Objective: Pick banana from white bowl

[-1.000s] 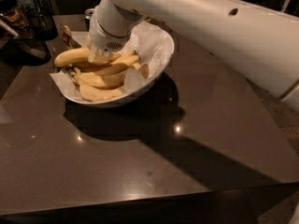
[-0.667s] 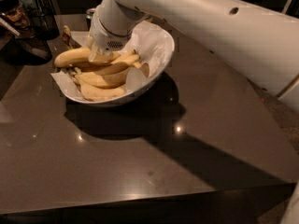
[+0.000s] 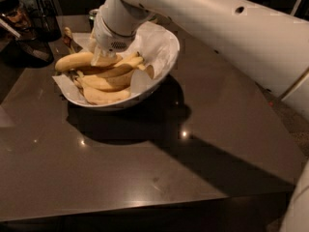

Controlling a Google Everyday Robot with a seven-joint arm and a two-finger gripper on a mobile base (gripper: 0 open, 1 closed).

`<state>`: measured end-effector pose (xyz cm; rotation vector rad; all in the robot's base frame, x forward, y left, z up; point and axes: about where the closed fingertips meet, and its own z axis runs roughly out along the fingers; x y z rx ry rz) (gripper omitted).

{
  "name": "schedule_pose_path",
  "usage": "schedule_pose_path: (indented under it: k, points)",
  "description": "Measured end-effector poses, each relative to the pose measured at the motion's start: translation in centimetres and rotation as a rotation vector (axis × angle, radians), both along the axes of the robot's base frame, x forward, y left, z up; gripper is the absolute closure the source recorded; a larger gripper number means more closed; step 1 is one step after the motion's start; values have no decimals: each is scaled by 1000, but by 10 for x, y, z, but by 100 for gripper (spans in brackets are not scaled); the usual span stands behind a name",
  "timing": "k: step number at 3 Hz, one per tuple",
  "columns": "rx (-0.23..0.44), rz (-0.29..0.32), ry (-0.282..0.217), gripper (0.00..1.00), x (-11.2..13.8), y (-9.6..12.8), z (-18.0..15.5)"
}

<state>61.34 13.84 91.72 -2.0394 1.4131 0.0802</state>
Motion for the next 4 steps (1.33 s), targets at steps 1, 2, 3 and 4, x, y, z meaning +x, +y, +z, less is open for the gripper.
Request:
schedule_pose_path:
  k: [1,2,3,4]
  points:
    - [0,0,0,30,0,0,6]
    - [32,55,-63,5,-26,2,24]
    - [32,55,-63,0,-26,2,27]
    - [56,102,-166,0,-19,5,35]
